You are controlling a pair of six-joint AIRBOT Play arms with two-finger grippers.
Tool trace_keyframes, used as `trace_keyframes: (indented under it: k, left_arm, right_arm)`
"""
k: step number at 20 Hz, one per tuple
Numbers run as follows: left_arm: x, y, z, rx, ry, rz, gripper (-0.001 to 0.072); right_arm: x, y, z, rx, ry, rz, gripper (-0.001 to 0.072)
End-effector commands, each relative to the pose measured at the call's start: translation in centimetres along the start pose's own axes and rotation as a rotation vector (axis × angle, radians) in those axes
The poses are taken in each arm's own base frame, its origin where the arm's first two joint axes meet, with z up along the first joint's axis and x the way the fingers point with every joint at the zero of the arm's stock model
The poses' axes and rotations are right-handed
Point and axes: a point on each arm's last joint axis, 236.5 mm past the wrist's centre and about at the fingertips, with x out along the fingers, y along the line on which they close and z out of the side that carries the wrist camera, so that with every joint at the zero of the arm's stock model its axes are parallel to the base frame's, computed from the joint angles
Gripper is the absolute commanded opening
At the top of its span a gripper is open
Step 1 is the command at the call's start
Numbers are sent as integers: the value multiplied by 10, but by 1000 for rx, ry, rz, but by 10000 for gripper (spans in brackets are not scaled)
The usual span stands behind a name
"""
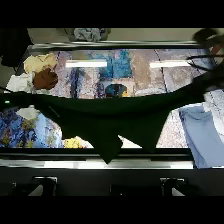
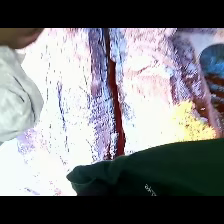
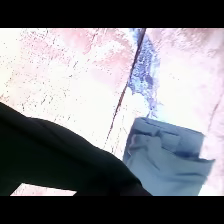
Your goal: Fold the shirts.
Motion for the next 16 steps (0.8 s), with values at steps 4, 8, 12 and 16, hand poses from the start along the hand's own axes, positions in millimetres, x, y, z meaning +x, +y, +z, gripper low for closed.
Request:
trace_keyframes:
  k: [4,8,12,16]
  left_arm:
    - [180,14,-20,-92,248,-40,29]
    - [205,12,-8,-95,328,-56,301]
    - [150,21,34,-62,319,-64,718]
    - [94,27,26,-91,339,-58,717]
  right_arm:
    - [229,44,35,141,37,103,52]
    - [250,43,56,259,-42,95,110]
    - [182,-34,102,242,-197,80,658]
    - [135,-131,30,332,-66,53,656]
